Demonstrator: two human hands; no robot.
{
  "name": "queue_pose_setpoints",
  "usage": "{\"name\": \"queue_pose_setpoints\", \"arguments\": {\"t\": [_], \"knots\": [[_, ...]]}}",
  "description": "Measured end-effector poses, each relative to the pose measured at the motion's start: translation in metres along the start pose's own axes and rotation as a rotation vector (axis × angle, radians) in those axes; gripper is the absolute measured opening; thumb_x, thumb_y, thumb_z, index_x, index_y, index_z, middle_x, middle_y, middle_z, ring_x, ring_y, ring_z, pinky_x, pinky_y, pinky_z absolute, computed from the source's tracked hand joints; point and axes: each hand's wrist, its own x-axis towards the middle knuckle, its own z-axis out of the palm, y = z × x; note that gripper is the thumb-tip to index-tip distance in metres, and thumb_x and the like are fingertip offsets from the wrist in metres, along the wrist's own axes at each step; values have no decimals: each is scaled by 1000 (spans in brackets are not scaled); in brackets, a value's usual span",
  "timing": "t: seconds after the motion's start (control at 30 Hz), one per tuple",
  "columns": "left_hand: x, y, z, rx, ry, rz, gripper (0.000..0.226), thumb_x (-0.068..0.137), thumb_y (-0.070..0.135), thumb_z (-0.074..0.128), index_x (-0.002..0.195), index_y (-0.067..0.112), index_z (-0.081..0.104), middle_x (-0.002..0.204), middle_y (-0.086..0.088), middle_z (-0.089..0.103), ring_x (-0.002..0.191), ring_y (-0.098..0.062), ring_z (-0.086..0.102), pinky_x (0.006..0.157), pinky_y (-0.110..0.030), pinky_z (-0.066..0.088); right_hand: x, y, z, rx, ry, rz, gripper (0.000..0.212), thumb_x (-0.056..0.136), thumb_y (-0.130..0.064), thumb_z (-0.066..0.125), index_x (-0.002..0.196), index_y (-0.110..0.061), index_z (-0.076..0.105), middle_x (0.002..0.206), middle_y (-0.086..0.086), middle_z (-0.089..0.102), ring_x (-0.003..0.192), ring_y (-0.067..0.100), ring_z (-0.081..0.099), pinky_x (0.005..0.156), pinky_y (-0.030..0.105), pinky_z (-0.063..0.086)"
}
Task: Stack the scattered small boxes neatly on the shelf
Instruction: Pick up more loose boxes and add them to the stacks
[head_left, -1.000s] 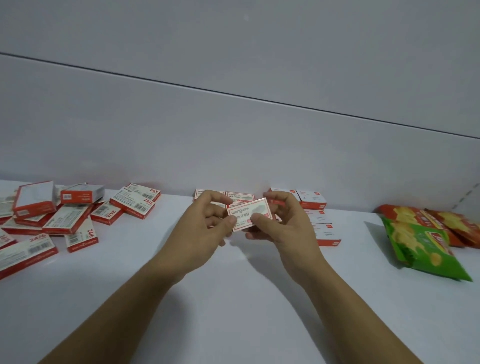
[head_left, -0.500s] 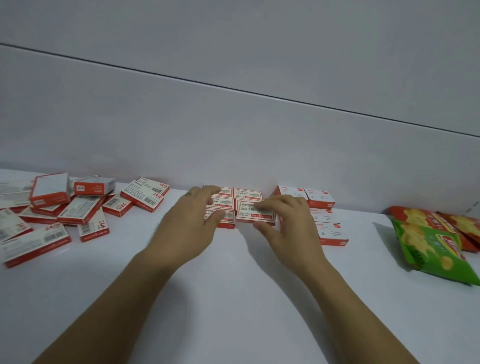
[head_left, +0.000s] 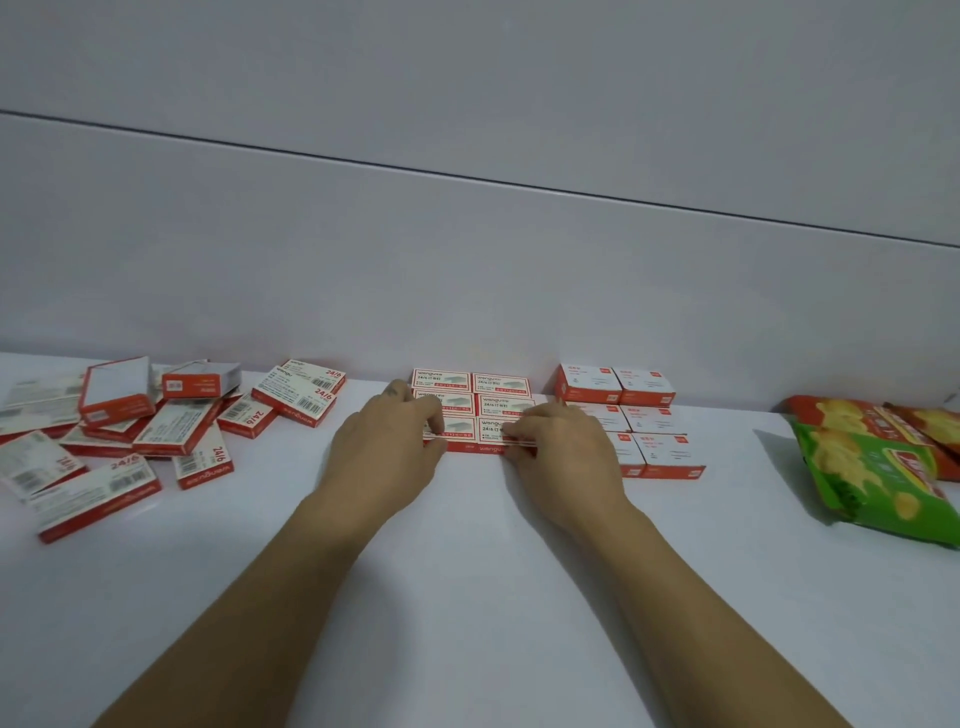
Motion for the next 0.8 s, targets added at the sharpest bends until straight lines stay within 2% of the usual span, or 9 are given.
{"name": "queue_pose_setpoints", "arguments": {"t": [0.2,0.33,0.43,0.5,0.57,0.63,0.7,0.8], "knots": [[-1,0,5,28,10,-7,13,89,38,60,102,33,61,113,6,56,88,-11,58,73,-22,46,1,3,-1,-33,-45,-18,26,93,-27,51,108,-28,72,115,-3,64,106,19,51,88,31,40],[-3,6,3,161,33,28,19,94,38,51,106,30,63,110,6,60,87,-12,57,75,-26,48,6,-1,-4,-119,-81,-18,28,90,-33,47,103,-28,72,110,-4,62,104,20,47,89,33,34],[-7,15,-2,218,-8,42,24,96,39,44,110,29,60,115,5,59,94,-15,55,78,-31,43,6,-4,-6,-129,-113,5,29,85,-32,46,99,-26,72,107,-3,62,105,21,47,91,34,36],[-11,16,-7,202,-64,16,28,95,41,45,117,30,58,122,6,58,102,-15,54,87,-34,44,6,-4,-8,-136,-160,7,30,85,-32,46,101,-26,70,109,0,61,107,23,47,93,35,37],[-16,15,-14,220,-137,10,38,93,46,47,129,34,52,134,8,53,117,-16,49,100,-40,40,10,-4,-13,-170,-215,-18,31,88,-35,46,107,-25,68,113,2,60,110,25,47,96,37,35],[-24,13,-22,247,-141,-6,49,92,49,49,139,38,41,146,11,42,132,-17,39,109,-46,30,17,-7,-20,-209,-233,-77,35,90,-41,47,118,-26,63,121,3,57,115,27,46,100,41,32],[-34,9,-31,234,-45,-69,51,92,47,51,140,39,38,148,11,39,134,-17,37,110,-43,28,23,-14,-25,-195,-210,-152,45,89,-49,50,130,-29,54,129,4,53,119,28,44,102,43,30],[-53,-5,-47,247,68,-157,47,90,50,52,135,38,47,142,10,48,129,-16,43,107,-41,33,27,-36,-27,-82,-195,-280,60,86,-52,54,141,-31,41,144,3,43,129,27,37,105,42,25]]}}
